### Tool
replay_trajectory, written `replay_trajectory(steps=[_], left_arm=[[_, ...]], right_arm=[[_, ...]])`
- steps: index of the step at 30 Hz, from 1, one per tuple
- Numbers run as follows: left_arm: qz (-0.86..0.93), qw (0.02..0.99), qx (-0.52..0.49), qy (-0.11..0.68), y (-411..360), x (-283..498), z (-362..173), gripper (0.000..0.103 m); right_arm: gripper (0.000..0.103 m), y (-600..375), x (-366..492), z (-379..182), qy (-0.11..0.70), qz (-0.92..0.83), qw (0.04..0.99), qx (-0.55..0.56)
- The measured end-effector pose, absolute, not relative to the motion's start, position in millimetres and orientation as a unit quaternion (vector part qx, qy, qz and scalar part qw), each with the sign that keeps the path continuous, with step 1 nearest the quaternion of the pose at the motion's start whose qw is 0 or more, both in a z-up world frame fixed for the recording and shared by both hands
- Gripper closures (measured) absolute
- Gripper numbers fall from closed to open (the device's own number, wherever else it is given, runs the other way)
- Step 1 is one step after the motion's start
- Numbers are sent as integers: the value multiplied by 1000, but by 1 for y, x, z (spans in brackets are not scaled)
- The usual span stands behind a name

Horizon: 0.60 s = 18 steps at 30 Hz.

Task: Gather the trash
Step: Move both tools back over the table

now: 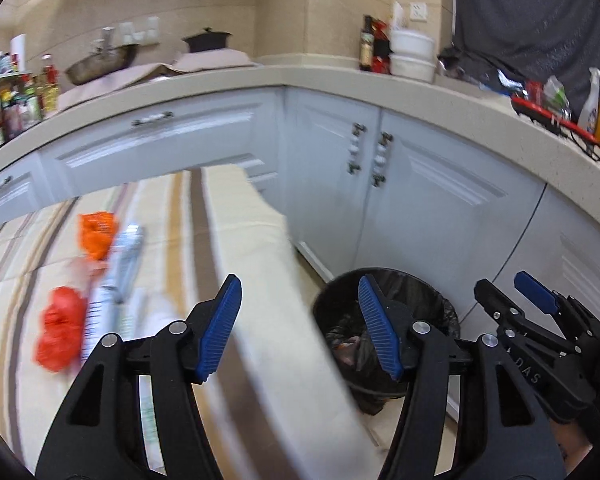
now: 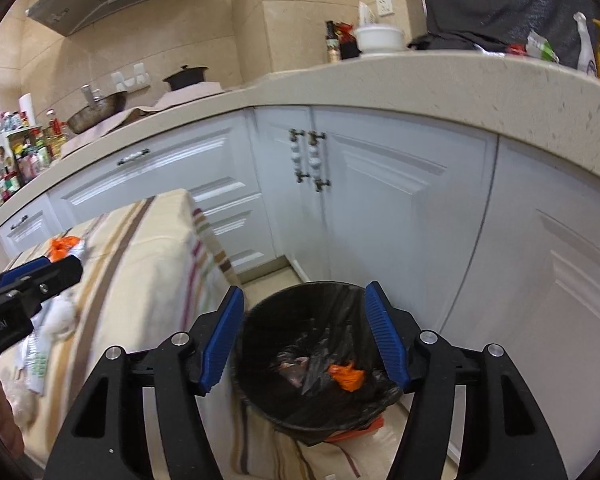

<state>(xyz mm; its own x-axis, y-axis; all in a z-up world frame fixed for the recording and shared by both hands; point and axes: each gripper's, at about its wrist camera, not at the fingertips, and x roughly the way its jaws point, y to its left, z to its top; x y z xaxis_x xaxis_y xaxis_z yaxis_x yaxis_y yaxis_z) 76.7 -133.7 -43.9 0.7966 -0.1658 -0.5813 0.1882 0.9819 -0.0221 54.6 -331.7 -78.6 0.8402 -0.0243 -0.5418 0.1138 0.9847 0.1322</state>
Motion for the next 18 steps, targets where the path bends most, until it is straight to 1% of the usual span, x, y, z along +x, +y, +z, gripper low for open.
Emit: replay_trajectory(steps=[6, 18], left_arm=[[-47, 957, 12, 286, -71, 42, -32, 43], [74, 952, -11, 297, 62, -24, -48, 42]], right_arm=[[39, -283, 38, -67, 273, 3, 960, 62], [36, -174, 3, -65, 269, 112, 956, 17]])
